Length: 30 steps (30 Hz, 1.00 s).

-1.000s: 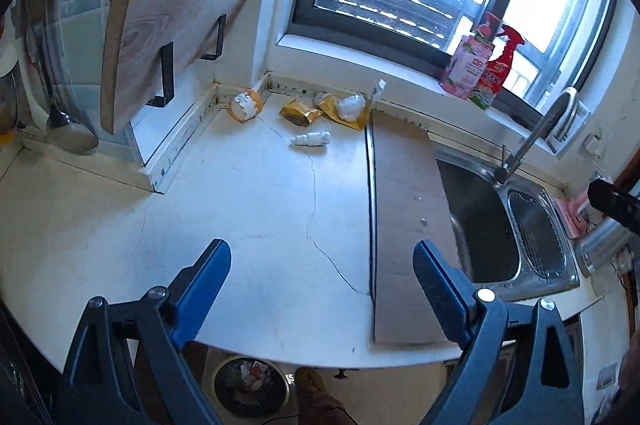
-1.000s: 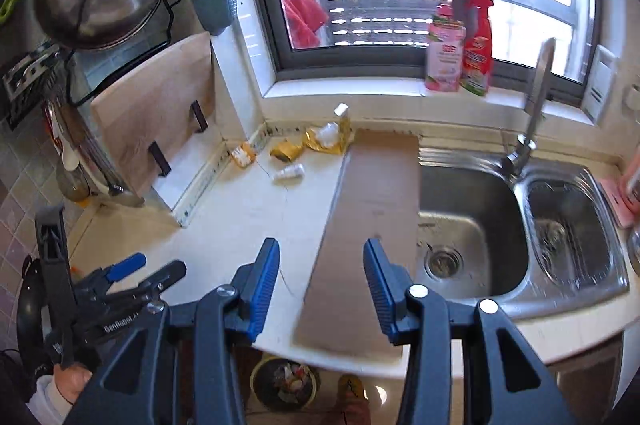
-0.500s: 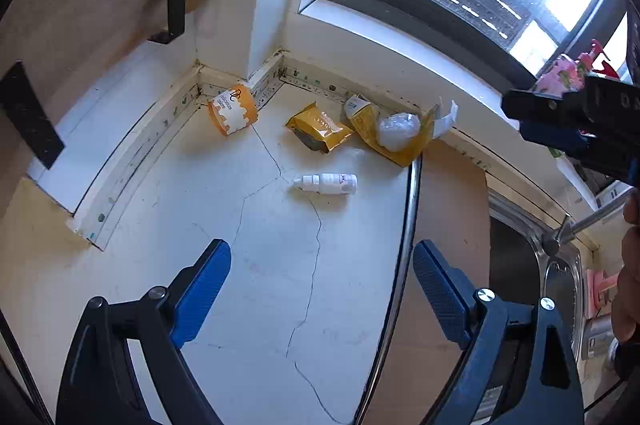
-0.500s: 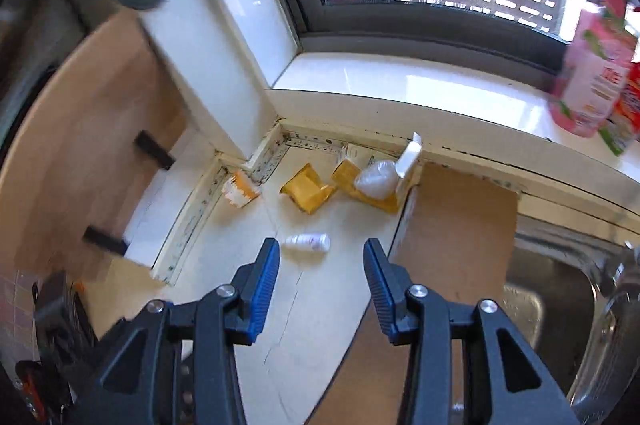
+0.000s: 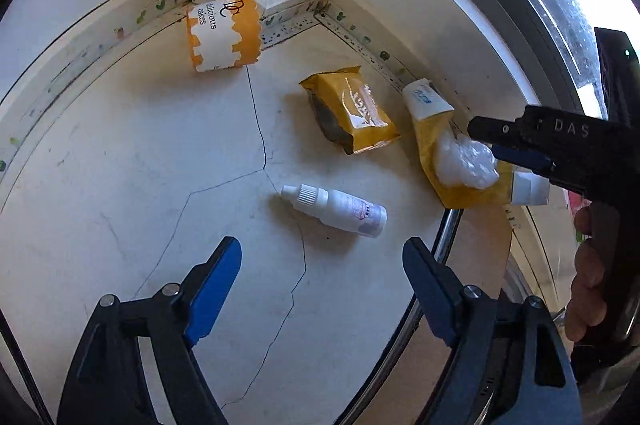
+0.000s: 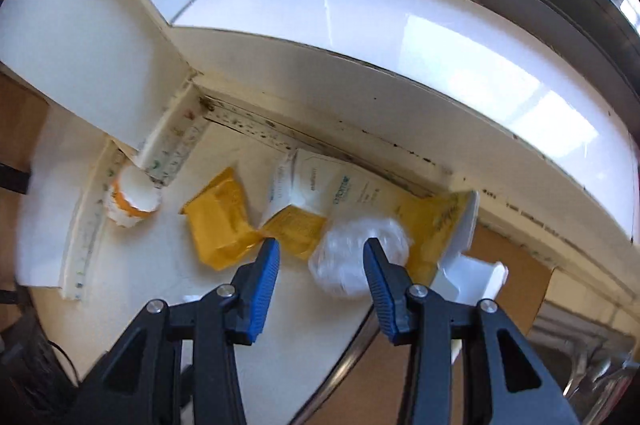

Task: Collect trash
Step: 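Grasp the small white dropper bottle with the left tool while the right tool grasps the clear plastic bag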

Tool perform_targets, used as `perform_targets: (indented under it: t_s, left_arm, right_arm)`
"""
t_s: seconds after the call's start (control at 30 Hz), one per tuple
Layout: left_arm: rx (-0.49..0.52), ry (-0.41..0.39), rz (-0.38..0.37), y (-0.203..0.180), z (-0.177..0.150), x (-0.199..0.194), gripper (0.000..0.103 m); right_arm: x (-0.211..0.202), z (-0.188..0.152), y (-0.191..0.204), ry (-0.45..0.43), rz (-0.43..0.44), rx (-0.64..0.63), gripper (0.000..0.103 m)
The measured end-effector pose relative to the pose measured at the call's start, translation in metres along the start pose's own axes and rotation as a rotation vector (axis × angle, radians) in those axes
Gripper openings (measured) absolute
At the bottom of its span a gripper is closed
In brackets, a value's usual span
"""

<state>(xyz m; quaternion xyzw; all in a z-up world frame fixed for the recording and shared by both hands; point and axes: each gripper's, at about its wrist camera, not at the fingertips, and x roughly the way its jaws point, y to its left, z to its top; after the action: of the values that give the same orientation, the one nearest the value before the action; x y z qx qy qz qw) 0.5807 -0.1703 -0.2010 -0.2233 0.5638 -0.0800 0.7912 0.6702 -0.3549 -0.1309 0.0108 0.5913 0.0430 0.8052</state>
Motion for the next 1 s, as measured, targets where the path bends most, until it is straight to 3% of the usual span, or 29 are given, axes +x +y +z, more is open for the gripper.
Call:
perform_targets:
  t_s: [0.47,0.53,0.57,0.6,0.73,0.87,1.0]
  left_arm:
    - [-0.108,0.021,-0.04,0.005,0.012,0.016,0.081]
    - [-0.121,0.023,-0.044,0.002,0.016,0.018,0.081]
    - [-0.124,0.022,-0.04,0.002,0.018,0.019,0.081]
    - [-0.13,0.023,-0.037,0.0,0.02,0.019,0.081]
    - [-0.188,0.043,-0.047,0.0,0.026,0.025,0.081]
    - [-0.246,0.087,-0.057,-0.007,0.029,0.038,0.064]
    - [-0.257,0.115,-0.029,-0.02,0.032,0.05,0.061]
  right_arm:
    - [0.034,-0.022,0.035,0.081,-0.323,-0.404,0.044]
    - [0.033,-0.025,0.038,0.043,-0.335,-0.425,0.037]
    - [0.031,-0.027,0.039,0.021,-0.345,-0.436,0.024]
    - [0.028,-0.028,0.041,0.007,-0.338,-0.438,0.009]
    - [0.007,-0.032,0.037,-0.049,-0.256,-0.383,0.009]
    - [-0.022,-0.033,0.02,-0.11,-0.149,-0.271,0.009]
    - [-0.055,-0.039,-0.001,-0.191,-0.032,-0.146,0.009]
